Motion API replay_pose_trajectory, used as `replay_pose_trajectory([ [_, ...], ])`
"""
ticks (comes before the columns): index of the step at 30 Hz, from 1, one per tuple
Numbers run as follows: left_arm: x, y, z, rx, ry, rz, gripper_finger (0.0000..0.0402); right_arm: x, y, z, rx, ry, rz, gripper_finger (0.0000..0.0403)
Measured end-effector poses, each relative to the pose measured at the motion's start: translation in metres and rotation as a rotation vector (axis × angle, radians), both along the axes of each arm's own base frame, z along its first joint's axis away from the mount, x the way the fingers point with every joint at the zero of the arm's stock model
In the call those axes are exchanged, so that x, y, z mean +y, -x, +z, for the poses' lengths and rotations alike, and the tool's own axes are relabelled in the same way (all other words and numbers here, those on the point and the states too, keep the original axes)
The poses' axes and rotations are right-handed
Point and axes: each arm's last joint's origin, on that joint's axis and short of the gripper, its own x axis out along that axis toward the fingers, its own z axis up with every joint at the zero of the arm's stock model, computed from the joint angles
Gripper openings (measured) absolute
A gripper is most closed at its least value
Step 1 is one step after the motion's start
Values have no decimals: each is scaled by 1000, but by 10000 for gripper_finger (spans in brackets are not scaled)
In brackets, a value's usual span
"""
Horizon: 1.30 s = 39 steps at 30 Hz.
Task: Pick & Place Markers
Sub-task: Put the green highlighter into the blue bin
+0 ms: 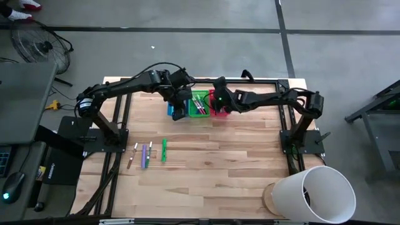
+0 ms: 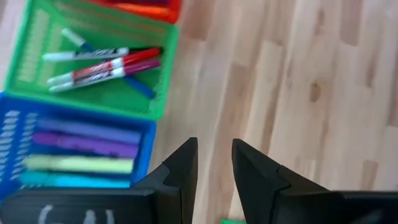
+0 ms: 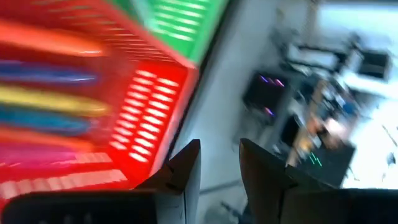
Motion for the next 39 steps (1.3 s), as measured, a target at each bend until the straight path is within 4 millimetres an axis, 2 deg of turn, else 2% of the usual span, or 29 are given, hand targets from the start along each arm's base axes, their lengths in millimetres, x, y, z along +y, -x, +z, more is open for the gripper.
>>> replay_pose_trajectory([
  [7,3,2,-1,48,-44,128,97,6,-4,17,-194,51,-192,99],
  [13,4,9,-4,148,-84,259,97,11,9,45,-409,-29,-305,99],
  [21,4,17,-8,249,-108,438,97,24,46,90,-740,-275,-448,99],
  [27,3,19,-15,272,-77,542,97,35,68,114,-912,-516,-478,99],
  [32,1,22,-28,314,-32,640,97,43,81,123,-966,-711,-499,99],
  [39,-18,25,-47,365,21,747,97,51,82,118,-857,-966,-435,99],
])
